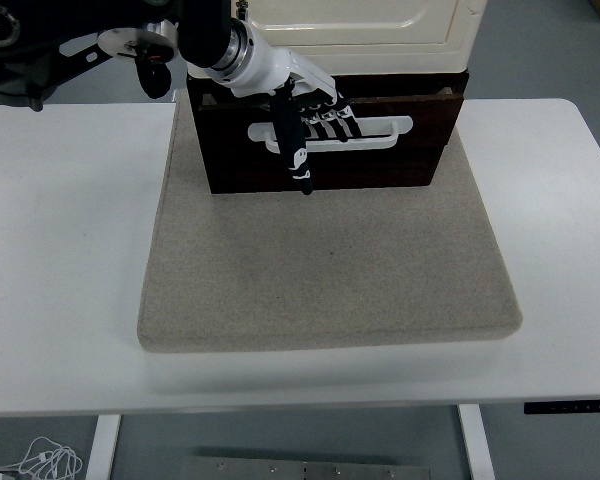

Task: Open the drawer under the combination cabinet

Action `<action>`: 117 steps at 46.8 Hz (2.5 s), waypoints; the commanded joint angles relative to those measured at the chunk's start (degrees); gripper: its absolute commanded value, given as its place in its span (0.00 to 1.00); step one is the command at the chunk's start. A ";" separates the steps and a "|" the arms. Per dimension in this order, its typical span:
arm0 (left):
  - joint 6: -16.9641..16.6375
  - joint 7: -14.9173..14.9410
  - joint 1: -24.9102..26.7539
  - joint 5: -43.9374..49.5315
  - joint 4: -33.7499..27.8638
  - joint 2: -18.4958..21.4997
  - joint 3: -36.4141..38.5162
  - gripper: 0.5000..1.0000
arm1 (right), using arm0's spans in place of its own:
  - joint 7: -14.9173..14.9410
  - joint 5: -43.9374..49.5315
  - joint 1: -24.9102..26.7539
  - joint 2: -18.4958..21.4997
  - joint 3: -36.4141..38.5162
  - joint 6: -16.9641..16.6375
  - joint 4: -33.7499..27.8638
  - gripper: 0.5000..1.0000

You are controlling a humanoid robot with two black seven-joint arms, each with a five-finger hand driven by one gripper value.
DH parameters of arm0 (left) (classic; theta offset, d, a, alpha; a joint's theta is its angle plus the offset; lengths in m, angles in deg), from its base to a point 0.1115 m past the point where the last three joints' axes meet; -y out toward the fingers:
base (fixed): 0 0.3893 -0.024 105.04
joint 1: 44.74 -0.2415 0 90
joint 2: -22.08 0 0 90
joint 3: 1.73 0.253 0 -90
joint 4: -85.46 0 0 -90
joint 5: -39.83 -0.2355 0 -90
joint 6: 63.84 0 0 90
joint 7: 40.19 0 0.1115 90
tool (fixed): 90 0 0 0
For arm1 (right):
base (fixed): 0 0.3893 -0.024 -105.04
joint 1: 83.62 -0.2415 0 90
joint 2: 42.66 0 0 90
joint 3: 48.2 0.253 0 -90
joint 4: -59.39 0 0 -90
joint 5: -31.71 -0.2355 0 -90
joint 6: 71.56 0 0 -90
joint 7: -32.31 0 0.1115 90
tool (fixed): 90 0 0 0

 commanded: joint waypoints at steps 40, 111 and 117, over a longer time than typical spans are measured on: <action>5.17 0.00 0.01 0.06 -0.12 0.53 -1.92 1.00 | 0.00 0.00 0.05 0.00 0.00 0.00 0.00 0.85; 5.17 0.70 -1.14 -0.73 0.14 0.53 -3.94 1.00 | 0.00 0.00 -0.04 0.00 0.00 0.00 0.00 0.85; 5.17 0.70 -1.14 -0.29 0.05 0.53 -4.03 1.00 | 0.00 0.00 -0.04 0.00 0.00 0.00 0.00 0.85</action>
